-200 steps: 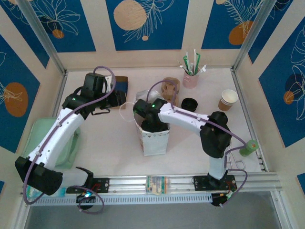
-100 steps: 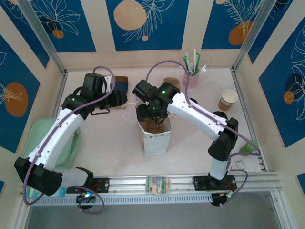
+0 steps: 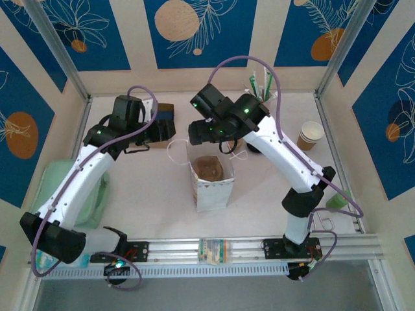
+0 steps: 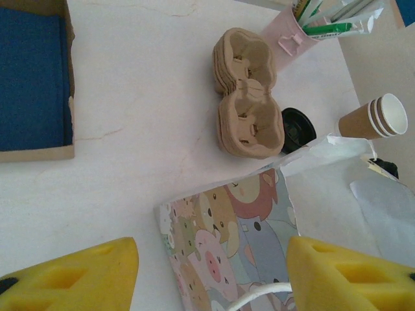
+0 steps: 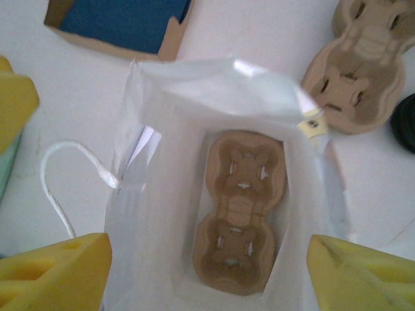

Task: Pack the takeout coffee

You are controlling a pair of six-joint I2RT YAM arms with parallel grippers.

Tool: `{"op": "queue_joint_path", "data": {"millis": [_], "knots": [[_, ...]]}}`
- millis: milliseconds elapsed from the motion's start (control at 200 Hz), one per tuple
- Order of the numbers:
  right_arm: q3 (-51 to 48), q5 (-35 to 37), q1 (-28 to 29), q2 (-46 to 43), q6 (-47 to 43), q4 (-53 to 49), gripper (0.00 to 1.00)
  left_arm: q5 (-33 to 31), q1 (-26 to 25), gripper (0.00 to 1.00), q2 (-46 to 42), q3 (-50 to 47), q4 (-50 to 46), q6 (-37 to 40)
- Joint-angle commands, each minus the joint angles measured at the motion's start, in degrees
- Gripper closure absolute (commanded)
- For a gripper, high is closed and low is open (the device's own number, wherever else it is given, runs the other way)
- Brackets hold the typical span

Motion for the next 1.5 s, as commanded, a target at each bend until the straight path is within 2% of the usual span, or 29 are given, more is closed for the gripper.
{"op": "queue_joint_path", "data": {"millis": [0,135,375,475,505,540,605,680,760,890,951,1031,1106,1161,1496], "knots": [[2.46,1.94,-1.56,1.44,-2.36,-4.13,0.21,1.43,-0.8,0.37,1.33,2.27,-1.54,2.16],[1.14,1.92,-3.94,1.29,-3.08,-4.7,0.21,1.42,-1.88,0.35,2.96,3.45,-2.27,3.47],[-8.77,-1.97,-6.05,-0.29,-3.23,-1.55,0.22,0.54,-5.69,0.33,7.15,6.75,-4.16,5.62],[-12.98,-3.19,-6.37,-0.73,-3.26,0.56,0.27,-0.21,-7.71,0.32,8.79,7.42,-4.23,5.77],[-14.21,-3.92,-6.58,-0.82,-3.31,1.38,0.33,-0.7,-8.36,0.32,9.43,7.63,-4.4,5.73],[-15.42,-4.88,-6.74,-0.86,-3.44,2.38,0.45,-1.52,-8.99,0.32,10.14,7.88,-4.83,5.86],[-16.27,-5.12,-6.49,-1.2,-3.18,3.53,0.79,-4.57,-10.0,0.35,10.88,8.92,-6.29,6.08],[-15.9,-4.17,-5.19,-2.25,-4.07,5.61,1.0,-9.86,-10.48,0.43,9.08,9.36,-6.42,5.73],[-13.52,-1.53,-3.44,-3.57,-4.67,7.2,1.0,-13.67,-10.49,0.48,4.48,8.92,-3.71,5.83],[-14.07,6.7,1.25,-9.81,-7.57,15.96,1.0,-14.47,-10.65,0.58,-4.1,7.14,2.93,6.55],[-19.13,11.89,4.44,-14.45,-10.11,24.36,1.0,-14.82,-10.94,0.62,-8.66,4.54,6.88,7.69],[-31.29,16.83,7.85,-22.44,-15.12,40.71,1.0,-16.26,-13.22,0.65,-15.8,-2.34,15.42,10.86],[-40.66,18.23,8.76,-28.37,-15.89,51.53,1.0,-19.02,-16.21,0.66,-22.83,-10.07,23.77,13.39],[-44.93,18.46,8.94,-31.03,-16.25,56.25,1.0,-20.47,-16.89,0.66,-25.65,-12.79,25.53,13.59],[-45.15,18.58,8.55,-31.79,-12.44,52.29,1.0,-21.88,-16.95,0.63,-26.01,-11.65,21.35,14.14]]}}
